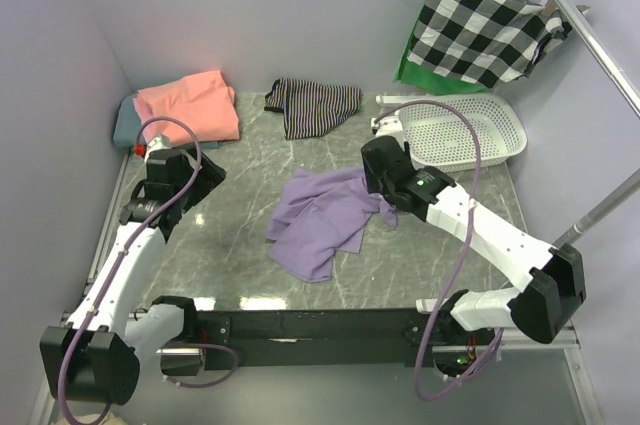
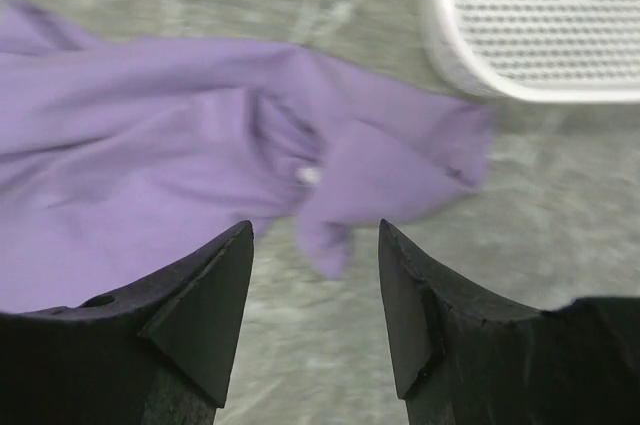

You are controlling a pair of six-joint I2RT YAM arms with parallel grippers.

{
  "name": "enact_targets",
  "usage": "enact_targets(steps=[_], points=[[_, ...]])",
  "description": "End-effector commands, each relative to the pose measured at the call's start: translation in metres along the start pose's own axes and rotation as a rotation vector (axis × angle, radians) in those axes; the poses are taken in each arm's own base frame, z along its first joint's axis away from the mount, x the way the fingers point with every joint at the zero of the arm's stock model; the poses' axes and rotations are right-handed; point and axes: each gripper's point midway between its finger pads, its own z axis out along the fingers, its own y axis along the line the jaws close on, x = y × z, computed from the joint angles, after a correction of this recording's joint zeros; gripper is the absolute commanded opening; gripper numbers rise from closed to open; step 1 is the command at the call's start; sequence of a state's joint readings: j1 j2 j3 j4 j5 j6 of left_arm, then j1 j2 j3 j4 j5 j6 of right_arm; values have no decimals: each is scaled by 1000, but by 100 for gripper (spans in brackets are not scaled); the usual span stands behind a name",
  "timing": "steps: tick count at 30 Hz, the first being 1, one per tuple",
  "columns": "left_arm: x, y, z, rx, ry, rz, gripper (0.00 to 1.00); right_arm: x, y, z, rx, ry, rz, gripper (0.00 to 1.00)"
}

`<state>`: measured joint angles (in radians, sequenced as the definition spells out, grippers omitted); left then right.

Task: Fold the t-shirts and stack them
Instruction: Flatten the tshirt out

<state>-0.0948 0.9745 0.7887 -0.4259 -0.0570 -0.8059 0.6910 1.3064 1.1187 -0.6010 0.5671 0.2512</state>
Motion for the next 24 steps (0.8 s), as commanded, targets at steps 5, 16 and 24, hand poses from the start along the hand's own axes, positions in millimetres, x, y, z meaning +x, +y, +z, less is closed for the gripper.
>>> enact_targets(steps=[5,16,24], points=[[-11,-16,1,59,-22,25,92,-18,89,16,-342,30,42,60],[-8,-8,1,33,-19,32,93,11,149,75,-404,202,32,56],[-12,-5,1,9,-30,45,93,25,156,94,-359,257,64,50]])
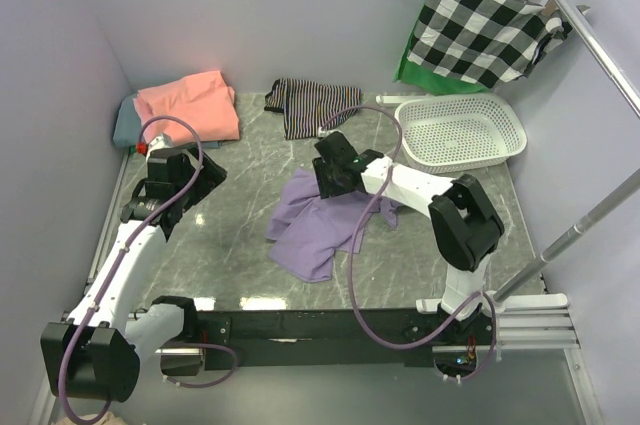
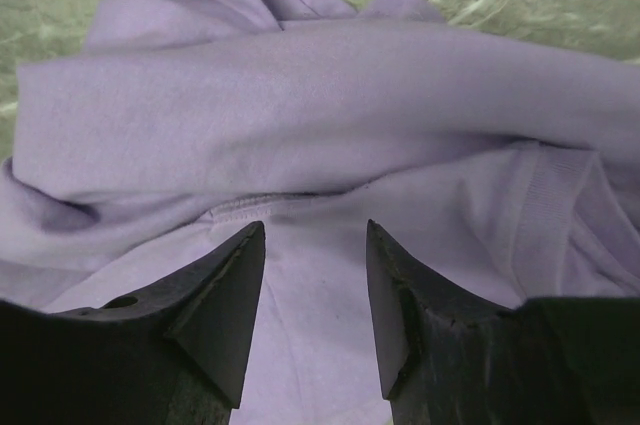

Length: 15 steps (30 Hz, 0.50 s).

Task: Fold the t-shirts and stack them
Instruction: Flatten the tshirt out

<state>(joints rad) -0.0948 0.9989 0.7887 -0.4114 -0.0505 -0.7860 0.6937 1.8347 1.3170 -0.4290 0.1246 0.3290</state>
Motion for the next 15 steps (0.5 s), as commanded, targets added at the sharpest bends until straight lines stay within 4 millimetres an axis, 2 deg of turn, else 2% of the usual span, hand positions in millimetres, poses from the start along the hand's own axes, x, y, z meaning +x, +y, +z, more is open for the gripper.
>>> enact_targets(steps=[1,6,11,14,15], points=[[-14,-5,-5,8,-41,28,93,-19,8,-1,15,-30,45,50],[-11,-2,-3,3,-35,27,93,-12,0,-3,65,-22,46,50],[-7,-3,0,11,-19,28,93,3,-8,9,116,30,36,47],[-8,-1,-1,1,-24,35,94,6,-8,11,114,29,41,19],[-8,-1,0,-1,-24,37,94,6,-6,10,106,27,40,16]])
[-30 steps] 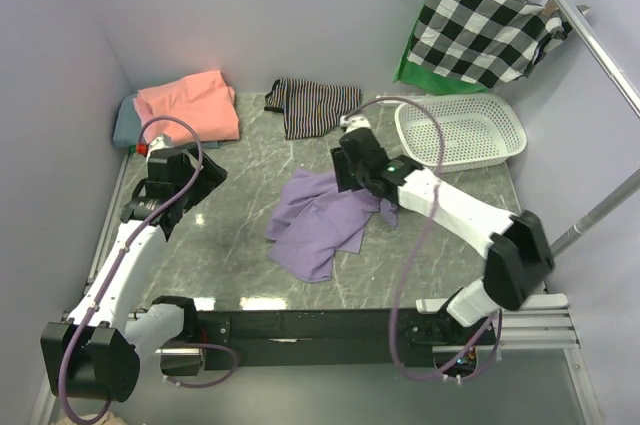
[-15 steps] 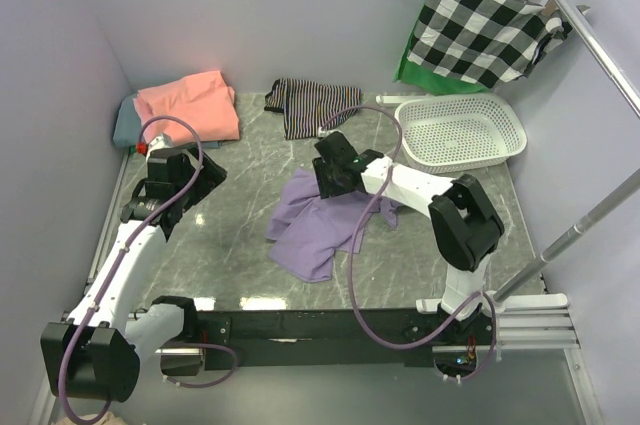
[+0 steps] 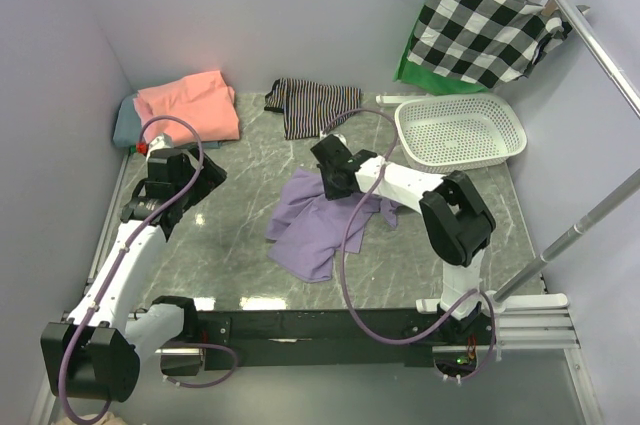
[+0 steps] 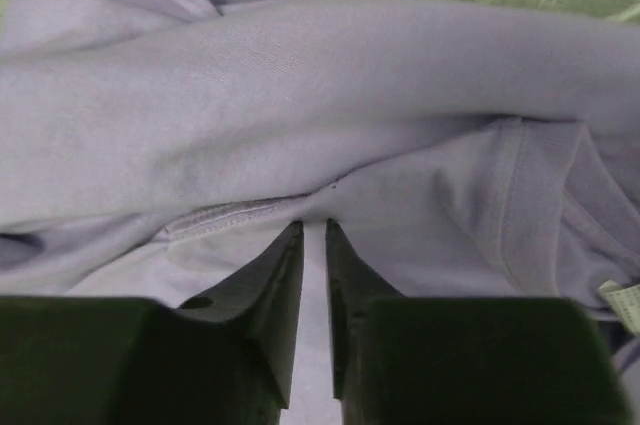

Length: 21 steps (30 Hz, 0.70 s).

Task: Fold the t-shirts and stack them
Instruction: Flatten the tshirt out

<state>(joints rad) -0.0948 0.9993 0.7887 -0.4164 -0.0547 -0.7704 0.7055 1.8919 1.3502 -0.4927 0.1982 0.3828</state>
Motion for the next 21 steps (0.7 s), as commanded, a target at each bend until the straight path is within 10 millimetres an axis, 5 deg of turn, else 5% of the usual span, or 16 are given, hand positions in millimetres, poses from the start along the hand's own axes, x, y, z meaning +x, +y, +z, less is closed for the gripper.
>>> enact_targets(steps=[1,3,8,11,21], points=[[-8,-3,0,6,-22,23,94,-9,3,-3,10,-28,16,13],[-7,-3,1,10,-19,23,94,-14,6,-8,-7,-45,9,0],[-4,-3,3,8,-6,22,94,-32,11,-31,-55,-131,2,1],[-4,-1,2,7,-11,19,94,-38,14,-37,-68,-137,-7,40],[-4,1,1,-2,-15,26,94,-24,20,-7,-49,-67,24,39]])
